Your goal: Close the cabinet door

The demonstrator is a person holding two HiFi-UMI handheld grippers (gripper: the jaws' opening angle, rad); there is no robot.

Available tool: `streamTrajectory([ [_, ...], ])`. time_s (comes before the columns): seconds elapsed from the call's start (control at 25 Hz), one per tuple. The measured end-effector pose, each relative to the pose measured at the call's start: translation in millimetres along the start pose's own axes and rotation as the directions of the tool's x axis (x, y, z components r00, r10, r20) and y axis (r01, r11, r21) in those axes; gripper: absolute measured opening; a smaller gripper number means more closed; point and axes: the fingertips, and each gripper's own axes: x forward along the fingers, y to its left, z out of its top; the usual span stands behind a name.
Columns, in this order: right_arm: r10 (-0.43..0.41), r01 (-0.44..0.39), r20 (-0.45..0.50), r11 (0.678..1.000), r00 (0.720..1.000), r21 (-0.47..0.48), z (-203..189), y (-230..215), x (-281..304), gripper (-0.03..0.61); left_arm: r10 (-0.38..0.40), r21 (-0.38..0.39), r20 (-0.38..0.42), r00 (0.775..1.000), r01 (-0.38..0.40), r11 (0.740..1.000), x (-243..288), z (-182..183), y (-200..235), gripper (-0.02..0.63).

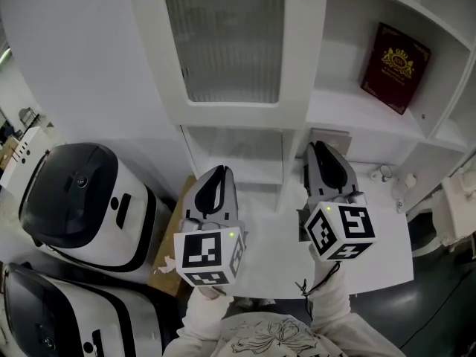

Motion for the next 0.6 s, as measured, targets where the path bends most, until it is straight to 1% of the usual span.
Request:
streamTrajectory([
  [0.12,-0.021,0.021,-0.009,1.000,1.000,-0.009,-3,1,-5,0.057,-0.020,-0.004,0.002,1.000,0.020,1.000,-1,1,-1,0.021],
  [0.28,-0.065,0.062,-0.046,0.997,0.997,-0.054,-10,1,-13,0.052,-0.044,-0.013,-0.003,0.999,0.044,0.999,-3,-2,-1,0.021],
  [0.6,-0.105,0.103,-0.054,0.994,0.993,-0.041,-14,1,-25,0.043,-0.075,-0.029,-0.005,0.997,0.075,0.997,-6,-4,-3,0.021],
])
